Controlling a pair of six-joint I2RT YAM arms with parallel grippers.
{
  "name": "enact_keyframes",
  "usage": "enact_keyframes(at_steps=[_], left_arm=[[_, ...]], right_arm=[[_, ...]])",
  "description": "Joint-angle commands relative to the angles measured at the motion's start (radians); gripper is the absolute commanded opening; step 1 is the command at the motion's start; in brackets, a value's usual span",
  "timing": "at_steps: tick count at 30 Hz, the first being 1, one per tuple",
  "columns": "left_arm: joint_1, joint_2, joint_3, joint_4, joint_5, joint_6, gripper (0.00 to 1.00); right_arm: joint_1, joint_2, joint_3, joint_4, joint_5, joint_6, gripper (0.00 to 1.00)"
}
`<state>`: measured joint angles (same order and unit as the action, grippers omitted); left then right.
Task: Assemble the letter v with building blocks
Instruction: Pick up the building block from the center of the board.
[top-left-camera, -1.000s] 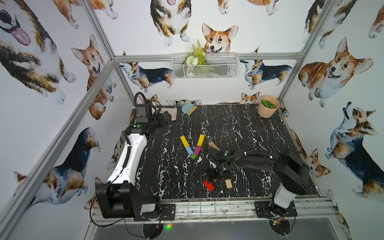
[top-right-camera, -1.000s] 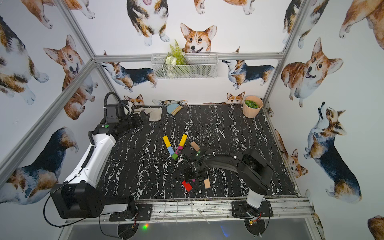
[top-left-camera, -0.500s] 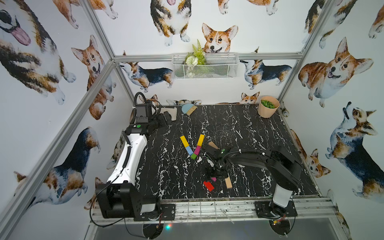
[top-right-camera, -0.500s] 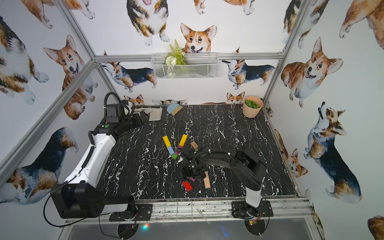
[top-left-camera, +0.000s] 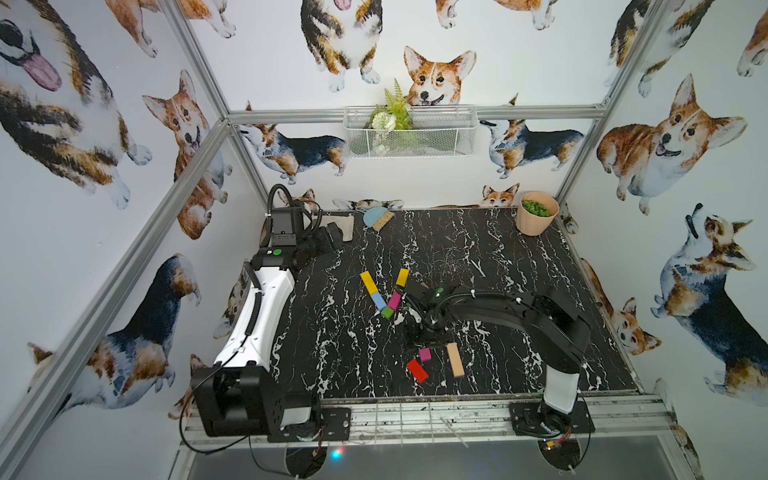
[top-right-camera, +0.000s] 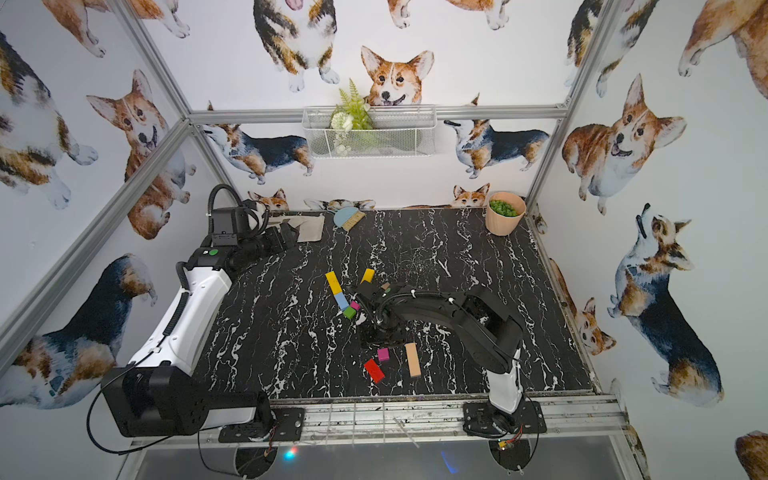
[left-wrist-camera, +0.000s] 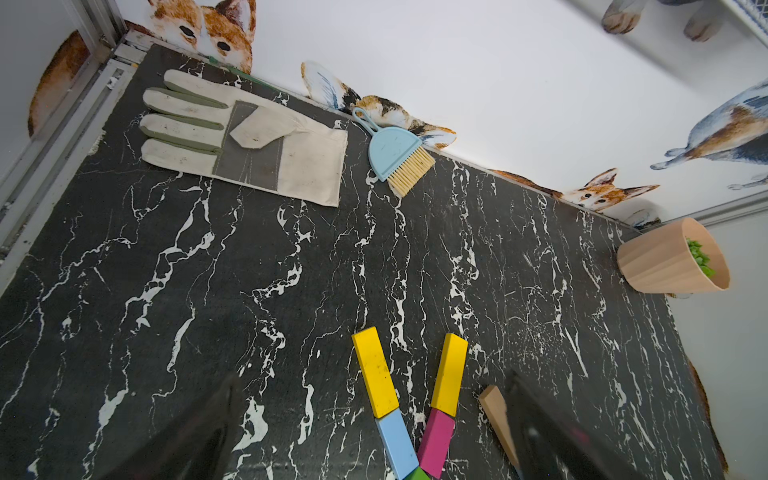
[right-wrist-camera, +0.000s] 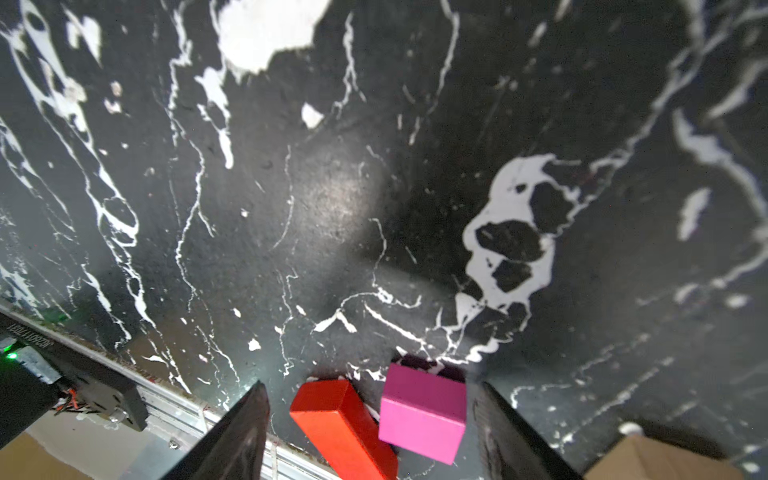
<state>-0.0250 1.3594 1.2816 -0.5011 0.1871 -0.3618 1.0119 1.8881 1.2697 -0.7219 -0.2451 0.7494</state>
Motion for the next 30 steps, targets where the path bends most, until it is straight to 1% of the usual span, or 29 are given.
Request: enact_keyframes(at_steps=[1,6,15,27,30], left_arm=[[0.002,0.001,0.003,0.012,0.004,0.003,1.00],[0.001,0.004,0.001,0.013,0.008,0.002,1.00],[0.001,0.004,0.001,0.013,0.007,0.002,1.00],[0.002,0.004,0.002,0.013,0.005,0.003,1.00],[0.000,0.004,0.002,0.012,0.003,0.004,1.00]], right_arm=[[0.016,0.003,0.021,-0.082,0.086,-0.024,0.78],[0.049,0.026,0.056,-0.130,0.132,-0.029,0.77],[0.059,0.049,0.080,-0.184,0.197,-0.029,0.74],[0.079,0.087,0.126,-0.212,0.220,-0.043,0.71],[0.079,0.093,0.129,-0.216,0.220,-0.045,0.69]])
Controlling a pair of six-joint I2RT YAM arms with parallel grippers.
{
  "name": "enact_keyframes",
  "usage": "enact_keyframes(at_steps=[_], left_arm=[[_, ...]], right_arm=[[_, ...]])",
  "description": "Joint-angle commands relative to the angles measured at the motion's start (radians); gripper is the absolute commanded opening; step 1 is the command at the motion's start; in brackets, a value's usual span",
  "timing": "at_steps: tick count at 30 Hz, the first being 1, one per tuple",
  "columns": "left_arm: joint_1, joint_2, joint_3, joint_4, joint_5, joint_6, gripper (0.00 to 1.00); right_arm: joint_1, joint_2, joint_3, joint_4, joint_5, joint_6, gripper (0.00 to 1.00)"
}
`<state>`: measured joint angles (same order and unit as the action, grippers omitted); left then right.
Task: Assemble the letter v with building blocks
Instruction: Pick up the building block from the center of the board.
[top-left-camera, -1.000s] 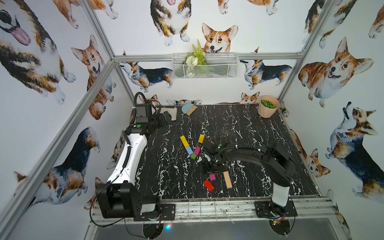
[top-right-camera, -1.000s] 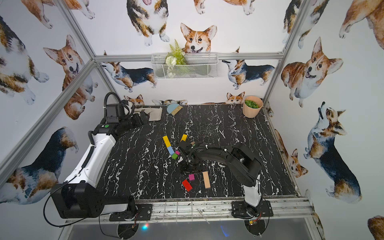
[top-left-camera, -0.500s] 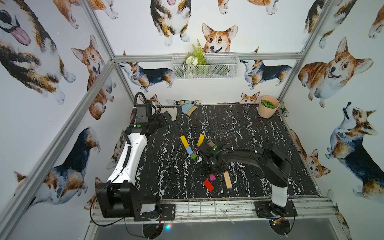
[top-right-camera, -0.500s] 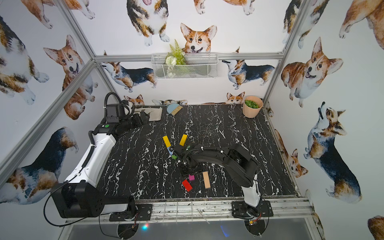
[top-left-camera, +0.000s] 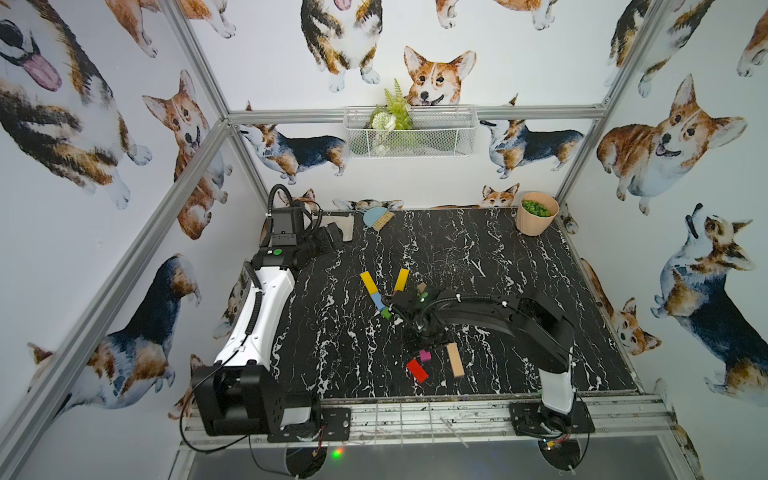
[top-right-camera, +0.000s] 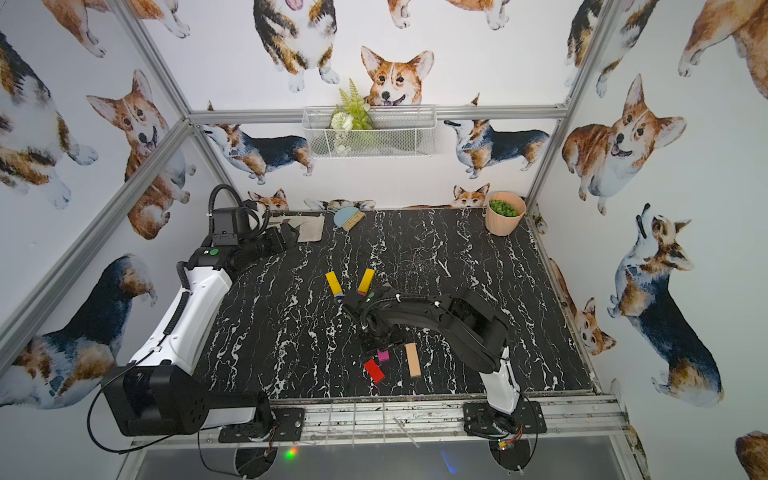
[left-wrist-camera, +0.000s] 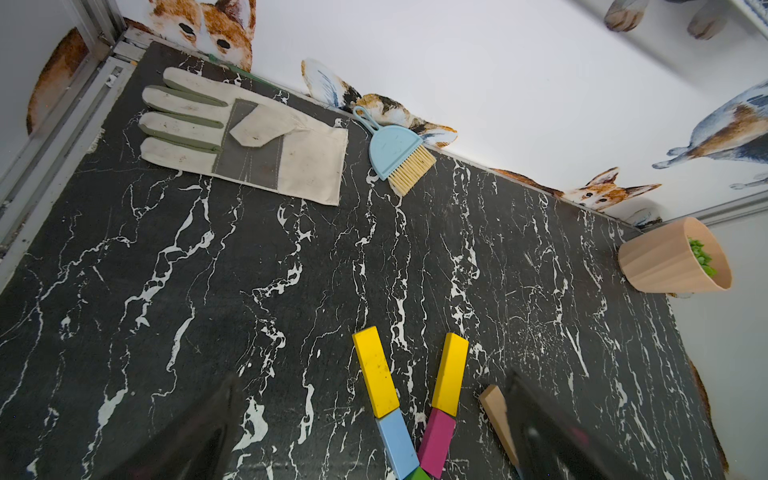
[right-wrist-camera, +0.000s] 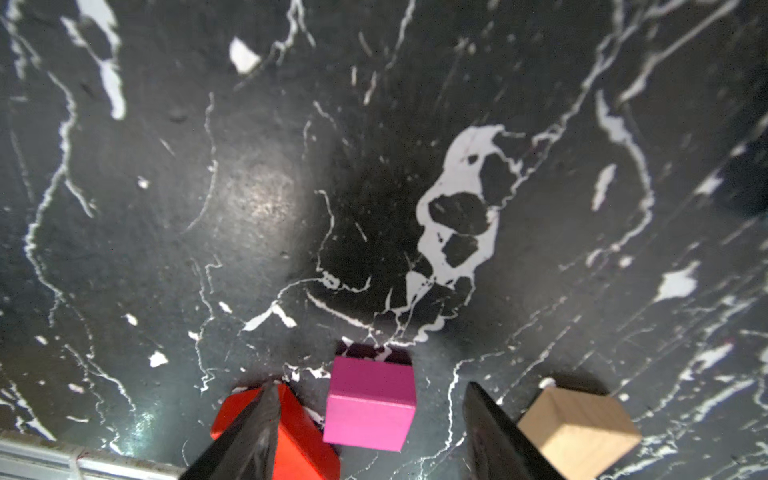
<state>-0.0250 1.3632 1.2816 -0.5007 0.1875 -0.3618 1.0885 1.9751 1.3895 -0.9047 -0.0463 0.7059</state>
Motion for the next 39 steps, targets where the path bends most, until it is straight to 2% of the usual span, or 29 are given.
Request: enact_keyframes(at_steps=[1,15,22,29,39], left_arm=[[0.001,0.001,0.002,0.011,0.002,0.004,1.00],[0.001,0.001,0.003,0.009,-0.002,0.006,1.00],[0.001,-0.001,0.002,0.009,-0.001,0.006,1.00],[0.002,0.001,0.002,0.009,-0.001,0.005,1.00],[0.002,0.001,0.001,0.011,0.002,0.004,1.00]], right_arm=[[0.003,0.006,0.009,-0.034,0.022,-0.002,0.68],[0.005,0.018,0.000,-0.040,0.034,-0.003,0.55],[0.005,0.020,0.000,-0.042,0.038,-0.005,0.41],[0.005,0.017,-0.001,-0.048,0.046,-0.006,0.31],[0.004,-0.010,0.015,-0.069,0.085,-0.056,0.25]])
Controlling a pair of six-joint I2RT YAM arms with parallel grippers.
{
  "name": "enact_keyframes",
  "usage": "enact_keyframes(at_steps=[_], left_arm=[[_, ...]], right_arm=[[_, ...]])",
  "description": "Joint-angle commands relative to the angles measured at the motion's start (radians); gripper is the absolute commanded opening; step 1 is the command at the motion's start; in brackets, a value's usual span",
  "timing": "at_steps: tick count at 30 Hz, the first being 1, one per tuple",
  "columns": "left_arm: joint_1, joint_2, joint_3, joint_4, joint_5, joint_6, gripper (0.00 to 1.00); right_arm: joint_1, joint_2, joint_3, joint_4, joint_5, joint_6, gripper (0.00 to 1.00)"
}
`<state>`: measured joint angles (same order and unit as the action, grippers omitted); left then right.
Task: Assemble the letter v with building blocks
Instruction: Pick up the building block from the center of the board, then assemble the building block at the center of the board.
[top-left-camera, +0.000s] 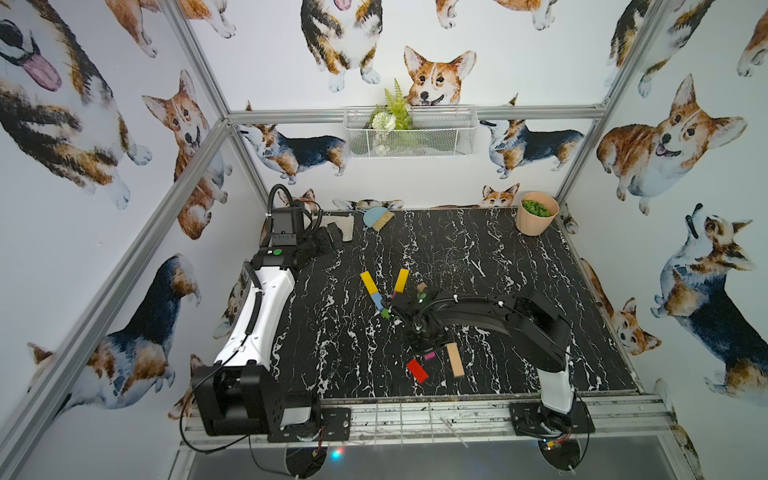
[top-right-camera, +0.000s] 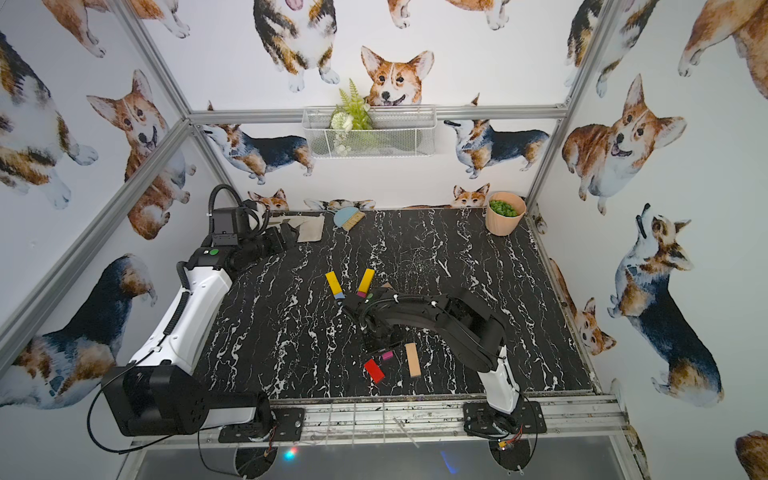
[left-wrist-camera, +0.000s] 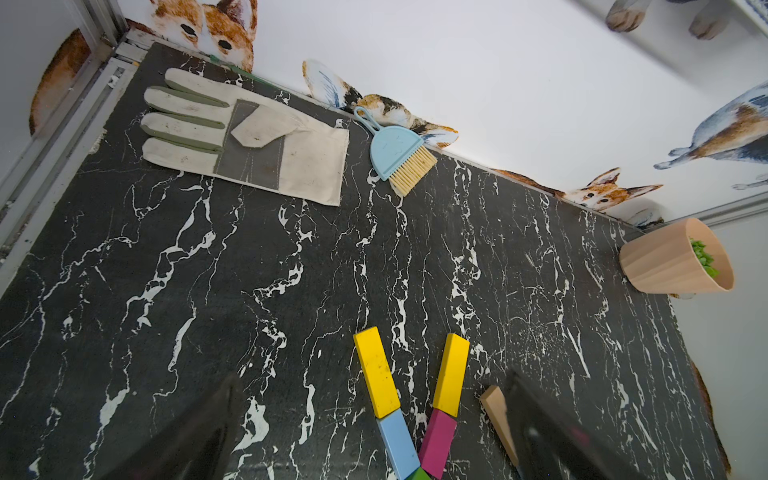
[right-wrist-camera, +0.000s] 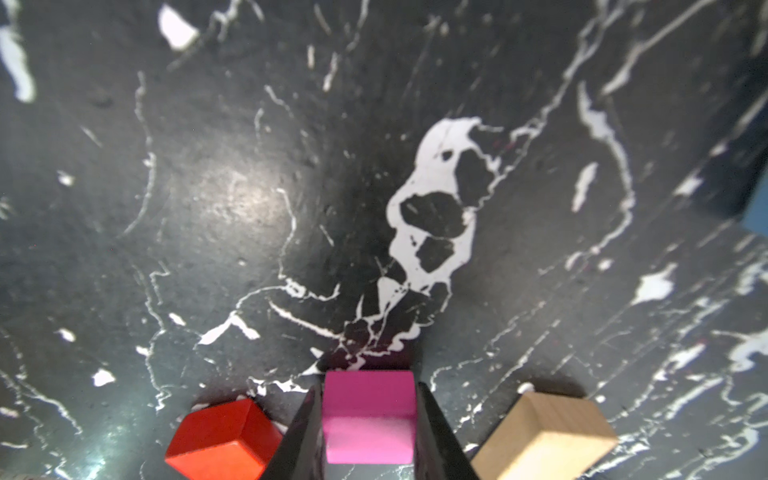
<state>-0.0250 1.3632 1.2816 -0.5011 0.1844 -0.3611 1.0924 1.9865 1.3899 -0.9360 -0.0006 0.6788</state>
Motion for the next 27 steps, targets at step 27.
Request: enact_keyframes(at_steps=[27], left_arm=[[0.001,0.004,0.002,0.011,0.002,0.004,1.00]], right_arm=[[-0.231,-0.159,-0.105,-0.023,0.124,-0.419,0.24]])
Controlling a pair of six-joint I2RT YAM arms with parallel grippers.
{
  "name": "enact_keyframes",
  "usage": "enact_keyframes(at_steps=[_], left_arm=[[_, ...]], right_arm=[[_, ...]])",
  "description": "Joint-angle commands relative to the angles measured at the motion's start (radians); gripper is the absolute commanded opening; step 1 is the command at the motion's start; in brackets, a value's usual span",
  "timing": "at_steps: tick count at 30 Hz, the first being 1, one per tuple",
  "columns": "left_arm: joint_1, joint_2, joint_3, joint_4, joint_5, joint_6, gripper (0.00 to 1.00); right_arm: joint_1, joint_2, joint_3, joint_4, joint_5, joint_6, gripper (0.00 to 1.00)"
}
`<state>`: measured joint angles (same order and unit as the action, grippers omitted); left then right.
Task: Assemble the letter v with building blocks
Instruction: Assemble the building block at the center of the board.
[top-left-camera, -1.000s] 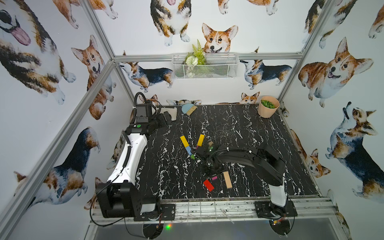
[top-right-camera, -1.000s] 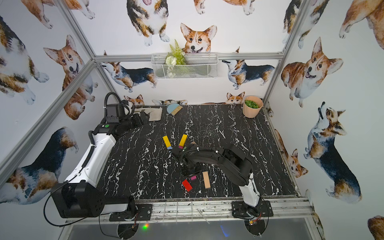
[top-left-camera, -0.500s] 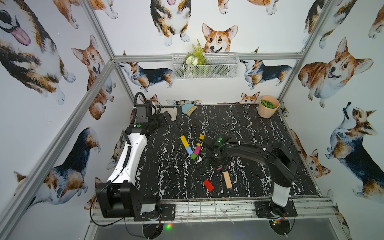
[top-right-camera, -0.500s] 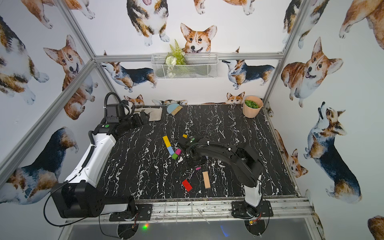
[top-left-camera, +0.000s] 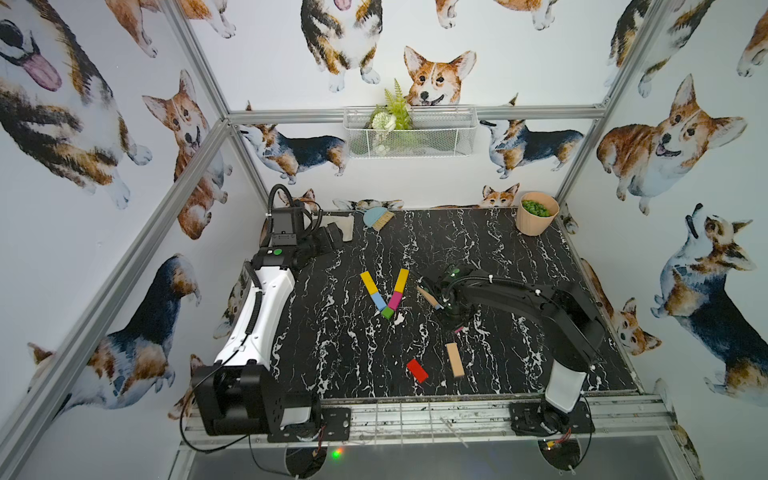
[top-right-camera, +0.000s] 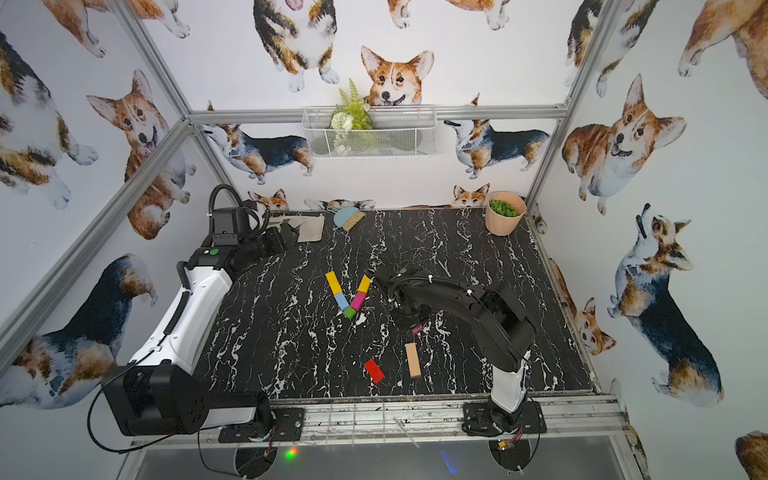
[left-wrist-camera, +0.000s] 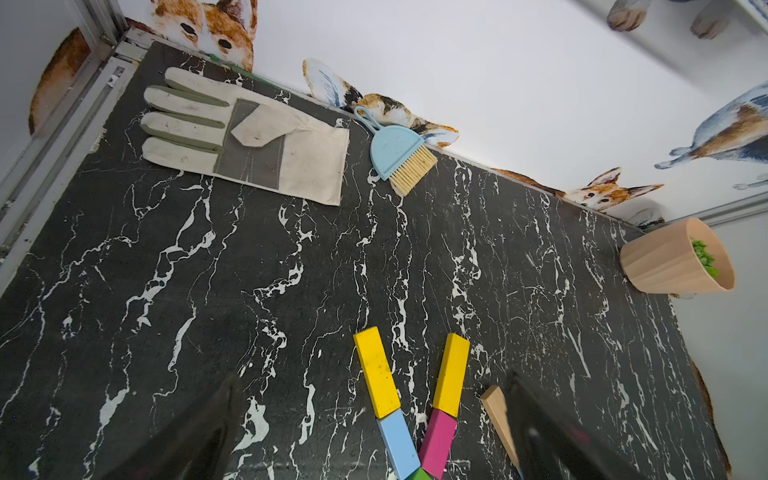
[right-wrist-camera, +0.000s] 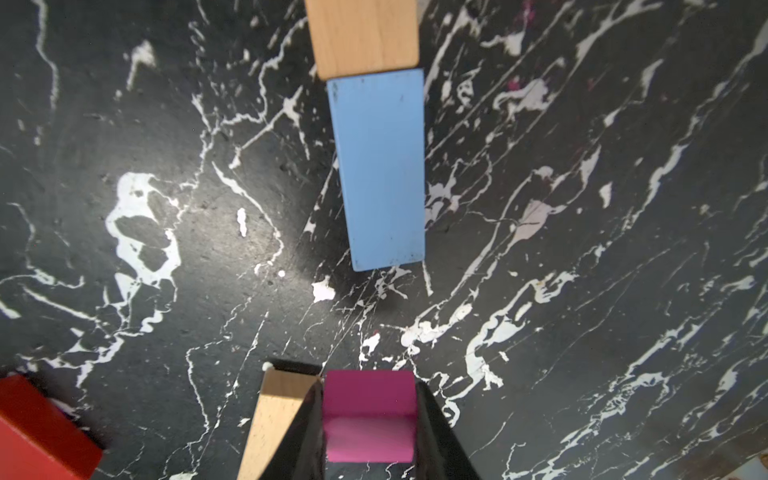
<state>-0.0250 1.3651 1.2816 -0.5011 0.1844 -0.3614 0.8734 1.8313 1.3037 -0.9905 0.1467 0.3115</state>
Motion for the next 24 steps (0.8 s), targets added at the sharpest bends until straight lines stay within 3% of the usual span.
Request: enact_keyframes(at_steps=[1,24], left_arm=[[0.001,0.002,0.002,0.012,0.003,0.004,1.00],[0.002,0.002,0.002,0.011,0.001,0.004,1.00]], right_arm=[[-0.017,-0.005,-0.024,0.041,-0.033,-0.060,0.24],[-0.101,0.058,-0.079,0.163,-0.092,-0.151,0.25]])
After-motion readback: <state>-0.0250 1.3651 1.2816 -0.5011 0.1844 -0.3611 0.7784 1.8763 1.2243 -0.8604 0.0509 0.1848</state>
